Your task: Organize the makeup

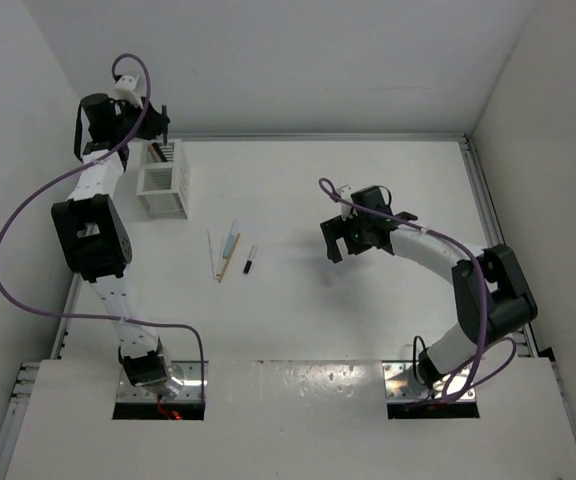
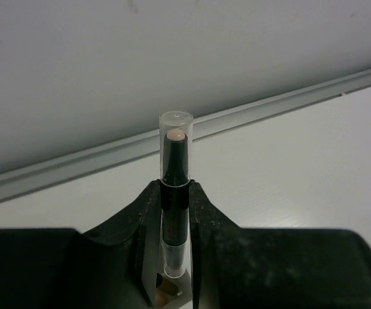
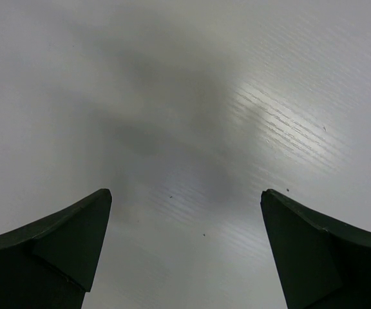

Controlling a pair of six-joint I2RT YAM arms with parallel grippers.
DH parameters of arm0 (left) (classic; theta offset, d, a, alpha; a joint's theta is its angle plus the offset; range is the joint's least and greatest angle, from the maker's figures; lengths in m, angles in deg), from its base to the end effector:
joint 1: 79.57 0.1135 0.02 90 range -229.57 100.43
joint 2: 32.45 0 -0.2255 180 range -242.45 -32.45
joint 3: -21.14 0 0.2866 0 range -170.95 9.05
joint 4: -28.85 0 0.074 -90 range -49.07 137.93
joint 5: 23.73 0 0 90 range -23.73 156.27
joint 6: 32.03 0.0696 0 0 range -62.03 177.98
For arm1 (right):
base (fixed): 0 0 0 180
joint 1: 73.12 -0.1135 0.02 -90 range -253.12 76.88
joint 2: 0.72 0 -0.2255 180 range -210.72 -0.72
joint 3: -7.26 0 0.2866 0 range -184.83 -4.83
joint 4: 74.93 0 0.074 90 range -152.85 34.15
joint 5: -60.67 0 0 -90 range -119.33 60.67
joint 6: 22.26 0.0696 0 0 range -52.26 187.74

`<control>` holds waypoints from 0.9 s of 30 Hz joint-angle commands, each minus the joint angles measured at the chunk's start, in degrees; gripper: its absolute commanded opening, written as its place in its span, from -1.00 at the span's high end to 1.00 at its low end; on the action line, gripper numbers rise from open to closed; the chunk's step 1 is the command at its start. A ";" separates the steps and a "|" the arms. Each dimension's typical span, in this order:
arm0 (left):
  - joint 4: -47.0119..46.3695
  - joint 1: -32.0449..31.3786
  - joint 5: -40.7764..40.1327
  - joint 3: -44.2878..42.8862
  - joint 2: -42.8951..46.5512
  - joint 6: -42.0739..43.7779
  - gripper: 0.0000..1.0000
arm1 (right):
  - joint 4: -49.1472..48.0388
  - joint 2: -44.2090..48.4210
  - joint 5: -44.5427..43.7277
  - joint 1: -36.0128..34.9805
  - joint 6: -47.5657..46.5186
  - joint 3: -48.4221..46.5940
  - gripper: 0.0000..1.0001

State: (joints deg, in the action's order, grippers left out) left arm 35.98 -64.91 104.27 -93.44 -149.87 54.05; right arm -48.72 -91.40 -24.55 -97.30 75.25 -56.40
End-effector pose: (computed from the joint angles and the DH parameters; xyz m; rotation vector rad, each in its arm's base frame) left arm 0.5304 0.0944 0.2772 0.2055 1.7150 -0.4385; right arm 0.3295 0.1543 0.0939 -0.4009 2.4947 0.3307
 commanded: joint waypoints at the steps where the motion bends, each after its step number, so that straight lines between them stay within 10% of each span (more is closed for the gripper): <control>1: -1.47 0.63 -0.56 -1.83 -1.58 2.33 1.00 | 0.90 -1.08 0.24 -0.34 0.14 -2.57 -1.00; 5: -2.17 0.64 -0.56 0.36 -2.98 2.96 1.00 | 1.34 -1.44 -0.21 -0.16 1.10 -2.92 -1.00; 20: 3.09 3.36 -0.64 9.77 3.61 9.45 -0.12 | 1.25 0.94 -0.56 -1.39 0.05 -0.99 -1.00; 27: 9.76 0.83 -1.87 8.11 11.68 15.50 -0.17 | 1.78 5.15 -3.09 -1.57 0.31 2.17 -1.00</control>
State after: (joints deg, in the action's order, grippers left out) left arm 43.22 -62.40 102.47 -83.13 -145.52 64.37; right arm -46.22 -89.36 -25.34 -98.48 75.44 -55.11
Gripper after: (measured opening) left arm 0.587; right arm 0.996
